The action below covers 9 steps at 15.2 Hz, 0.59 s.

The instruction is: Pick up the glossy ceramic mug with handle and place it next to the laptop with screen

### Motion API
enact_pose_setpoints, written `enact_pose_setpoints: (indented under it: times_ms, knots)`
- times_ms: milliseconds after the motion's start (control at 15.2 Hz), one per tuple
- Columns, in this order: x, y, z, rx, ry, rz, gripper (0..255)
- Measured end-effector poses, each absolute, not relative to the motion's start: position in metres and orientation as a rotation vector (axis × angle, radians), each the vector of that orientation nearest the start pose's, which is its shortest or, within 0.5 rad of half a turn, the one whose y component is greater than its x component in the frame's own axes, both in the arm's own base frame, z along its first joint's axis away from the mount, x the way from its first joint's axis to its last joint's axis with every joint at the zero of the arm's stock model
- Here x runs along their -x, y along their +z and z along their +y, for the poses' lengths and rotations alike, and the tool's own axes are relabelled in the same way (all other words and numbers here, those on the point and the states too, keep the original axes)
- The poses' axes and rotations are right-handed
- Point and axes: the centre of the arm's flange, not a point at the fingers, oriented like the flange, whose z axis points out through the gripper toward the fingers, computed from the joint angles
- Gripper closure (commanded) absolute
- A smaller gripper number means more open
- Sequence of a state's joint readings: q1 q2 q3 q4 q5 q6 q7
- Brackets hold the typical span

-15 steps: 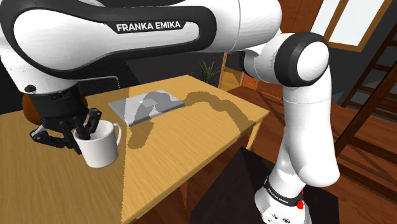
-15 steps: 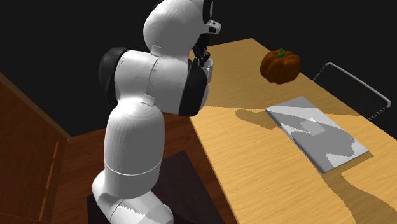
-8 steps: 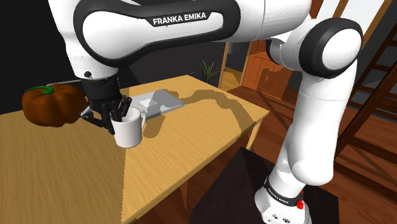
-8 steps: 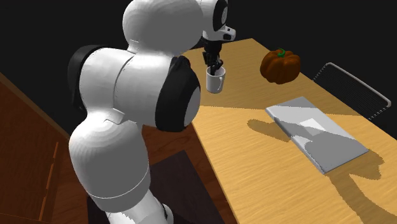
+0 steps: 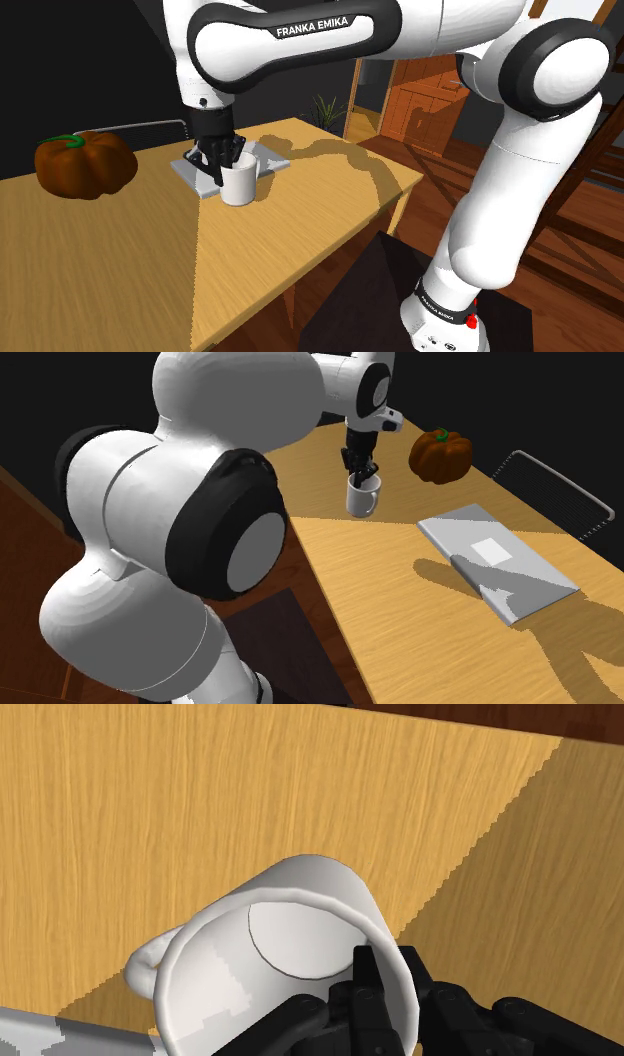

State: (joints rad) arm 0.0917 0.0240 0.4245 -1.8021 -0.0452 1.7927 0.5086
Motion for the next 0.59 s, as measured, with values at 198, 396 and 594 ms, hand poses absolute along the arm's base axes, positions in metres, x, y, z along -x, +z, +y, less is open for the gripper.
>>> enact_pose_setpoints:
  times_ms: [198, 396, 594]
  knots:
    - [-0.500, 0.523, 0.238, 3.186, 0.017, -0.029, 255]
    - [-0.506, 0.522, 0.199, 3.186, 0.018, -0.028, 255]
    - [-0.509, 0.522, 0.159, 3.186, 0.018, -0.029, 255]
